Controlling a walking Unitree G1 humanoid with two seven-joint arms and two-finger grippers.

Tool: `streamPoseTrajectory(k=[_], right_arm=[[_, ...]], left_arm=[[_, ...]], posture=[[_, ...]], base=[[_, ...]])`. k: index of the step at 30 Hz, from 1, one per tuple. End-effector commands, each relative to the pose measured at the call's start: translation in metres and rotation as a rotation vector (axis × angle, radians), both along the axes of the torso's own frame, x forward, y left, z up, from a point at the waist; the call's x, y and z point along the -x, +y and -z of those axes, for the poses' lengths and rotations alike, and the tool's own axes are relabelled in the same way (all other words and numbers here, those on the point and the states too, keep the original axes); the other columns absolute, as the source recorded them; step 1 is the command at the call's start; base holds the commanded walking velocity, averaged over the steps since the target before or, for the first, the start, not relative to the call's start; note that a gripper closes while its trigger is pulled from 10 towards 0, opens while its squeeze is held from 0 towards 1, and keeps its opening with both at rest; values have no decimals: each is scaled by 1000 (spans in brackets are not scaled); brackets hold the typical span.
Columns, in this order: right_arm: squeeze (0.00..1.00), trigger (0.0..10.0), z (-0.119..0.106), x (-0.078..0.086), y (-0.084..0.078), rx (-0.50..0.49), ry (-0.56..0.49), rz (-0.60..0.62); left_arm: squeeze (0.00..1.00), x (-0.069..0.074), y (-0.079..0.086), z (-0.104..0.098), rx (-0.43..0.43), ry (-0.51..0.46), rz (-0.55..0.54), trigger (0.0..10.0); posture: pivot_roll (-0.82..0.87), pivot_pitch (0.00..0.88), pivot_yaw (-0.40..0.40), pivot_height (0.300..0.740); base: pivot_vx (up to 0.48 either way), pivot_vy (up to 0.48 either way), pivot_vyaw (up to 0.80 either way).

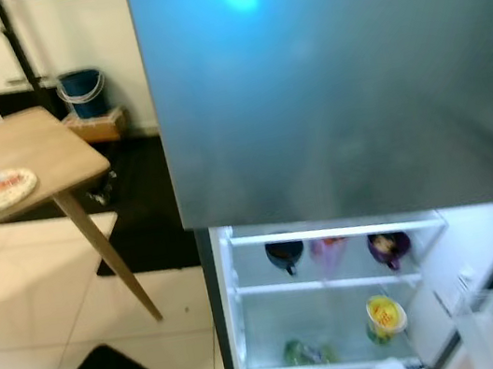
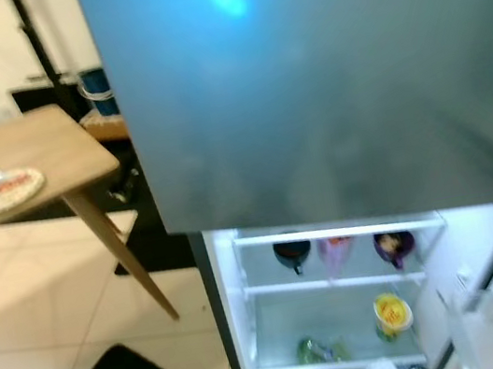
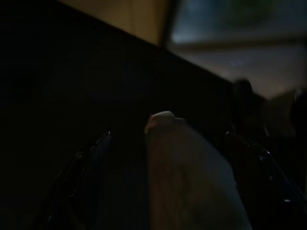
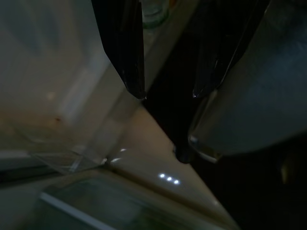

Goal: Restocking fridge

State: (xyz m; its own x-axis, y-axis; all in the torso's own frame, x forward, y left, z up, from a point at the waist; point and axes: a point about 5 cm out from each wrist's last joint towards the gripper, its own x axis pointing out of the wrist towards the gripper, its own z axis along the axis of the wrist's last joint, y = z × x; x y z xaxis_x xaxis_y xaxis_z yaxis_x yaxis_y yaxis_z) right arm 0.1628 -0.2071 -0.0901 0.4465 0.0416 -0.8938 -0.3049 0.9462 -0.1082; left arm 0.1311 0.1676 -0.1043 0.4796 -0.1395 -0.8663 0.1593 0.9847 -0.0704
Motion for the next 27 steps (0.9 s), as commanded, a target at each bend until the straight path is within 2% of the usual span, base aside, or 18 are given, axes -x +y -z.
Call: streamPoseTrajectory(k=[1,27], right_arm=[[0,10000,5,11,0,0,36,13],[0,10000,5,15,-5,15,44,15]], left_arm=[[0,18,-5,6,12,75,7,10000],[0,16,-10,6,22,74,12,10000]], posture=[[-15,0,-76,740],[-25,0,-78,740]], base=[[-322,0,0],[-324,0,0]])
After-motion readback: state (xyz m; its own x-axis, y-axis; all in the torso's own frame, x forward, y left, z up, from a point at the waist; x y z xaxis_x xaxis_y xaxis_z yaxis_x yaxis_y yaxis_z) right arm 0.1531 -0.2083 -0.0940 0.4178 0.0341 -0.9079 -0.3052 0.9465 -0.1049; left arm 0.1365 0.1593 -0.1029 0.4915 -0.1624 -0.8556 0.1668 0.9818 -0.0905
